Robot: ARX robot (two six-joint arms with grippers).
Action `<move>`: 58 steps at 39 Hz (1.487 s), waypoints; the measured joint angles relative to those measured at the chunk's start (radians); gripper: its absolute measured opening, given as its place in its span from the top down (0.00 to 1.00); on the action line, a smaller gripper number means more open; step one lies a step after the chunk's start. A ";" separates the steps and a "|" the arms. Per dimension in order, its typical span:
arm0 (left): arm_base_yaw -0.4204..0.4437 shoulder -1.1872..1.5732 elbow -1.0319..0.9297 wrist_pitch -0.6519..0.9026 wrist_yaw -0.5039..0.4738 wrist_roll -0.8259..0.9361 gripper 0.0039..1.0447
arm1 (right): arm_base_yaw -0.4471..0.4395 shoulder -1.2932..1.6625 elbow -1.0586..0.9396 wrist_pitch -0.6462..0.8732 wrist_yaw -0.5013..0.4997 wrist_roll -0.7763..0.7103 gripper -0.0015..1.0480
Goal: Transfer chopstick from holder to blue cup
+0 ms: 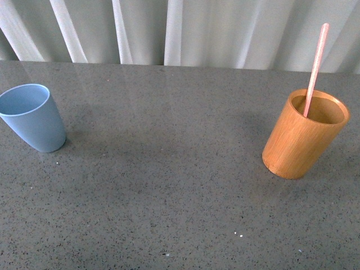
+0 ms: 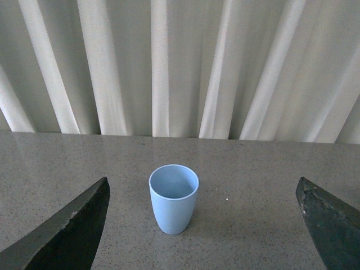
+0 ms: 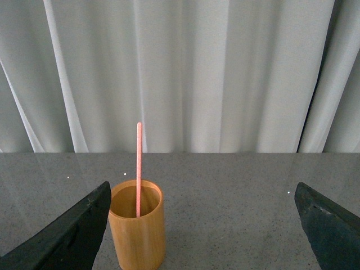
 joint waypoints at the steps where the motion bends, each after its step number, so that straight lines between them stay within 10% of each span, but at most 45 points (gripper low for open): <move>1: 0.000 0.000 0.000 0.000 0.000 0.000 0.06 | 0.000 0.000 0.000 0.000 0.000 0.000 0.10; 58: 0.000 0.000 0.000 0.000 0.000 0.000 0.06 | 0.000 0.000 0.000 0.000 0.000 0.000 0.10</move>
